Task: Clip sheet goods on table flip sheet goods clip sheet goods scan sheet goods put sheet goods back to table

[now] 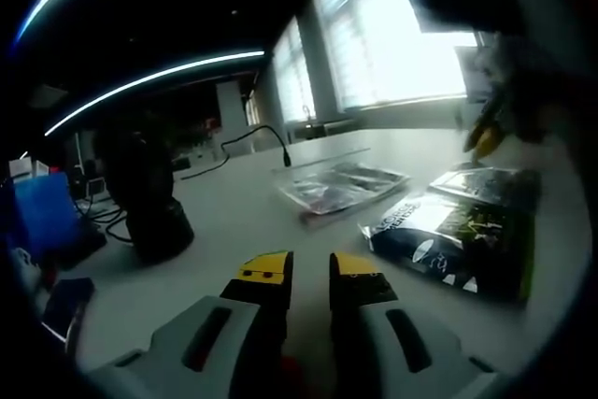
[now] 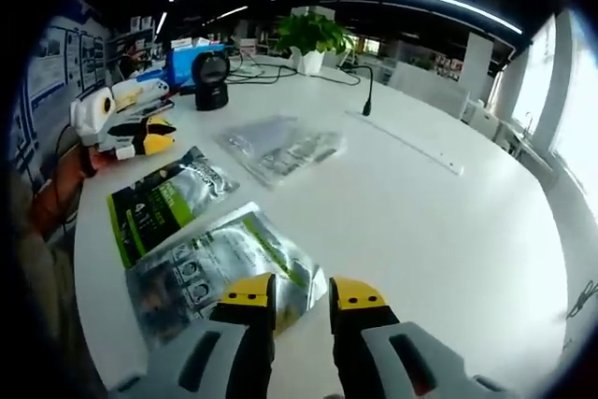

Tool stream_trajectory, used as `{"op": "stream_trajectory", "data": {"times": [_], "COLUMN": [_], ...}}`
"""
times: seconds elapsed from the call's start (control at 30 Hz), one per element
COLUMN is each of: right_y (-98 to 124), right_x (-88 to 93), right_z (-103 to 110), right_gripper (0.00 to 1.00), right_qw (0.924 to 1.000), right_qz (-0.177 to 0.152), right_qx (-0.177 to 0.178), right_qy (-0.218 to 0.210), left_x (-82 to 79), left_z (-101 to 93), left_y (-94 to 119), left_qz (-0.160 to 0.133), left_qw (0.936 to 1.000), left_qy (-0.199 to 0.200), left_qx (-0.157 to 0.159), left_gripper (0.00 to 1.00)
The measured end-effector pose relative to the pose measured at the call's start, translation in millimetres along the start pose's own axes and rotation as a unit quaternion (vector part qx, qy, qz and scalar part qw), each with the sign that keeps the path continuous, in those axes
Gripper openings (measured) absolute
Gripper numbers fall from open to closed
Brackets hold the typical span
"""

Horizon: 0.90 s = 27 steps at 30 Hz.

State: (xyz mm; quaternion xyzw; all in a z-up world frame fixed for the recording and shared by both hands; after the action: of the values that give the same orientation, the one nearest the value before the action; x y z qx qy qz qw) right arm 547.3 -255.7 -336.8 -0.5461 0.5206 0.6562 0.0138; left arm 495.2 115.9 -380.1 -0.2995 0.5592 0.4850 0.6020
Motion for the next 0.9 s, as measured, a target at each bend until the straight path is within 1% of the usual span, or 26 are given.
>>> {"op": "stream_trajectory", "data": {"times": [0.17,0.2,0.23,0.33,0.53,0.63,0.73,0.8,0.9], "right_y": [-2.3,-2.7,-3.7,-5.9,-11.8,-12.4,-11.6,-10.4,-11.4], "right_x": [-1.8,-2.1,-3.1,-6.7,-5.2,-4.5,-4.6,-6.9,-8.3], "right_z": [-2.0,-2.2,-1.4,-1.6,-3.8,-5.3,-8.0,-9.8,-10.5], "right_gripper": [0.20,0.20,0.20,0.20,0.20,0.21,0.21,0.21,0.21], "right_qw": [0.9998,0.9995,0.9993,0.9989,0.9985,0.9985,0.9984,0.9986,0.9984], "right_qz": [0.017,0.027,0.028,0.036,0.052,0.052,0.054,0.052,0.053], "right_qx": [-0.006,-0.003,-0.005,-0.006,-0.015,-0.017,-0.008,-0.012,-0.017], "right_qy": [0.003,0.016,0.022,0.028,0.012,0.004,0.014,0.002,-0.005], "left_x": [-0.2,-0.4,-0.5,-0.5,-0.6,-0.6,-0.7,-0.7,-0.7], "left_z": [-0.6,-0.6,-0.6,-0.9,-0.5,-0.2,-0.4,-0.6,-0.6], "left_y": [0.4,0.6,0.8,0.4,0.6,0.5,0.5,0.3,0.0], "left_qz": [-0.001,-0.003,-0.004,-0.003,-0.005,-0.005,-0.005,-0.005,-0.005], "left_qw": [1.0000,1.0000,1.0000,1.0000,1.0000,1.0000,1.0000,1.0000,1.0000], "left_qy": [-0.002,-0.001,-0.001,-0.002,0.000,0.000,0.000,-0.001,0.000], "left_qx": [0.002,0.002,0.002,0.004,0.004,0.004,0.004,0.005,0.006], "left_gripper": [0.09,0.09,0.09,0.09,0.09,0.09,0.09,0.09,0.09]}}
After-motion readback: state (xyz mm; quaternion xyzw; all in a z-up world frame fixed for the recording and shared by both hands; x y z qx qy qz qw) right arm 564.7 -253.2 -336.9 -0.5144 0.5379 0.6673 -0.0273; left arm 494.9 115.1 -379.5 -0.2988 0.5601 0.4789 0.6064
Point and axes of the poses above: the point that each gripper's makers call its tool centre point, and the gripper's own axes: y roughly backward along the fingers, z roughly to its left, x roughly out of its underside, the point moved 10 cm from there along y, roughly backward along the fingers, and after that the axes turned 1 degree about z, right-handed, at the moved point
